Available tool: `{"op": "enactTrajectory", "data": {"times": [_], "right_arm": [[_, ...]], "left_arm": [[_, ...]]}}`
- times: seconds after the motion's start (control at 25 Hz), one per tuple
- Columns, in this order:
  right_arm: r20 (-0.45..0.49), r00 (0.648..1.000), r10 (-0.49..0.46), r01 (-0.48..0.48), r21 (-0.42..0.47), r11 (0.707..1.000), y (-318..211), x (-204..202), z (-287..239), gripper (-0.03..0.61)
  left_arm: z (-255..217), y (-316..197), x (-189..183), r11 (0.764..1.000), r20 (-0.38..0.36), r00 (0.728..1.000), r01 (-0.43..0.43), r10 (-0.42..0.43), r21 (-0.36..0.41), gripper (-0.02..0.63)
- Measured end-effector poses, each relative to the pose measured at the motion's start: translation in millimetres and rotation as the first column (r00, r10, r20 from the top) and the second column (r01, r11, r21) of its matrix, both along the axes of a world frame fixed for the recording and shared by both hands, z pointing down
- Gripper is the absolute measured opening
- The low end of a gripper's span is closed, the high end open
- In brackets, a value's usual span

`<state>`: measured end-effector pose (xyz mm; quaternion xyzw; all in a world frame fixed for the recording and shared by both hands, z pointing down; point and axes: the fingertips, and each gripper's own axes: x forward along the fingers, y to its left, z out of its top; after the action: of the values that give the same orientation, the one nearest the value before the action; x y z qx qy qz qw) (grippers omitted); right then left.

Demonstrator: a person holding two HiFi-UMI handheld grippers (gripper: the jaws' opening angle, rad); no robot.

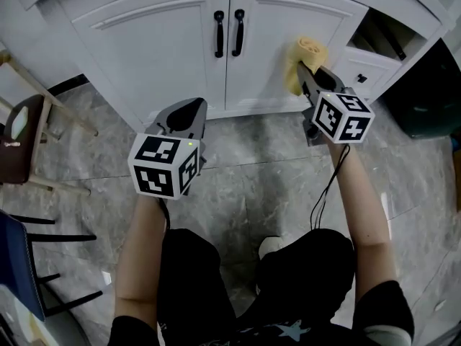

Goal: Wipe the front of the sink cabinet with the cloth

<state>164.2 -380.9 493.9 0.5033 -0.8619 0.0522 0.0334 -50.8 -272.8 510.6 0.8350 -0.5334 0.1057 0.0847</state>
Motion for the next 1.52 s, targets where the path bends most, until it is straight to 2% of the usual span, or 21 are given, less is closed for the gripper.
{"op": "enactTrajectory", "data": {"times": [0.16,0.4,0.6,0.84,0.96,1.08,1.52], "right_arm": [[-0.027,0.994,-0.108,0.107,-0.029,0.994,6,-53,21,0.063],[-0.056,0.978,-0.202,0.200,-0.041,0.979,8,-110,48,0.063],[-0.039,0.977,-0.211,0.207,-0.076,0.975,-1,-125,63,0.063],[-0.073,0.988,-0.139,0.135,-0.057,0.989,-15,-84,65,0.063],[-0.078,0.994,-0.073,0.069,-0.049,0.996,-25,-47,63,0.063],[-0.101,0.995,-0.026,0.023,-0.031,0.999,-33,-14,63,0.064],[-0.097,0.980,0.171,-0.175,-0.026,0.984,-43,99,69,0.064]], "left_arm": [[7,4,-14,1.000,0.002,1.000,0.026,-0.026,-0.013,0.015],[11,10,-22,0.999,-0.022,0.999,0.039,-0.040,-0.023,0.015],[13,7,-23,0.998,-0.023,0.999,0.047,-0.048,-0.030,0.015],[17,0,-13,0.999,-0.019,1.000,0.025,-0.025,-0.037,0.015],[18,-5,5,0.999,-0.056,0.998,0.005,-0.007,-0.040,0.015],[18,-9,29,0.999,-0.045,0.998,-0.037,0.035,-0.029,0.015],[26,-18,82,0.993,-0.042,0.993,-0.115,0.113,-0.037,0.015]]}}
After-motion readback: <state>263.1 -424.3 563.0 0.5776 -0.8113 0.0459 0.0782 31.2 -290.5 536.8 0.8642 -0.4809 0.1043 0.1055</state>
